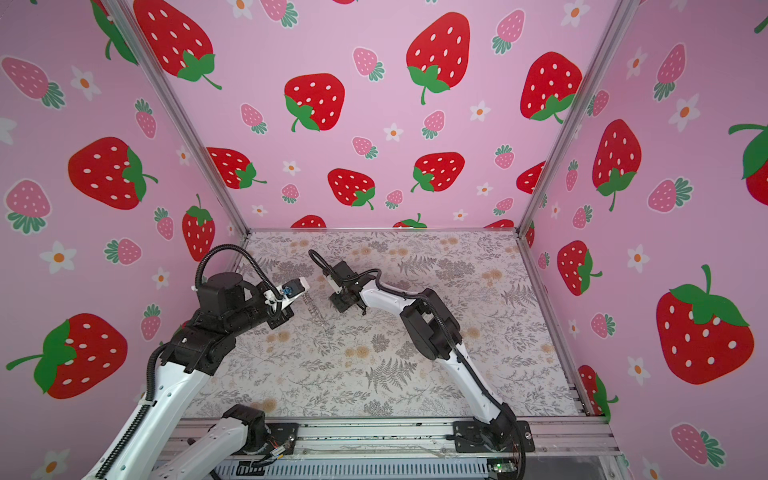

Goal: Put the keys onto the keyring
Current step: 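Lower the right gripper onto the black-tagged key on the table, then close the right gripper on the black-tagged key's ring end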

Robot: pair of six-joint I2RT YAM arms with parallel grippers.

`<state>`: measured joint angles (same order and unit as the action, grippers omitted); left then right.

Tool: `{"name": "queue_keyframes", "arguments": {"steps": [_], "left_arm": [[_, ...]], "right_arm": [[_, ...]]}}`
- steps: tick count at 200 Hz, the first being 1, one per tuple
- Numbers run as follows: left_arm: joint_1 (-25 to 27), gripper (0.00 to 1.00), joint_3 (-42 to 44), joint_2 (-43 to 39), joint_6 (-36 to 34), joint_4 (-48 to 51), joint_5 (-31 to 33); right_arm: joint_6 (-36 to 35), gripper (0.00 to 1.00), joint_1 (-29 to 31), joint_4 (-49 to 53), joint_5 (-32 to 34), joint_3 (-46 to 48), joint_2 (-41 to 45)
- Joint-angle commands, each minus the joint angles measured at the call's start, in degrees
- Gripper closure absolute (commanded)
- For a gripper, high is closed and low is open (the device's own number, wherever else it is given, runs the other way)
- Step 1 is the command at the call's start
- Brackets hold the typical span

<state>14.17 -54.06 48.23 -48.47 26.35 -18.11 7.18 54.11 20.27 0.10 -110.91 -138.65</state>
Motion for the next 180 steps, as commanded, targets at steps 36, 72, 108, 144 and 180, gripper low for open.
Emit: {"name": "queue_keyframes", "arguments": {"steps": [36,72,108,144,180], "left_arm": [[1.1,1.0,1.1,-0.8,-4.4,-4.0,1.9],[1.6,1.0,1.6,-0.4,-5.6,-5.0,2.9],[1.6,1.0,1.7,0.7,-5.4,-5.8,4.5],[1.5,1.0,1.5,1.8,-3.8,-6.6,6.0],[1.6,1.0,0.9,2.6,-2.6,-7.0,6.2]], "right_arm": [[-2.8,0.68,-2.3,6.4,1.6,6.2,3.7],[-3.8,0.69,-4.8,7.4,2.2,10.1,6.9],[-2.3,0.67,-5.6,-0.9,-3.2,13.6,12.0],[0.9,0.67,-5.8,-5.4,-5.1,12.0,11.3],[4.5,0.66,-5.8,-6.4,-6.1,8.8,7.5]]}}
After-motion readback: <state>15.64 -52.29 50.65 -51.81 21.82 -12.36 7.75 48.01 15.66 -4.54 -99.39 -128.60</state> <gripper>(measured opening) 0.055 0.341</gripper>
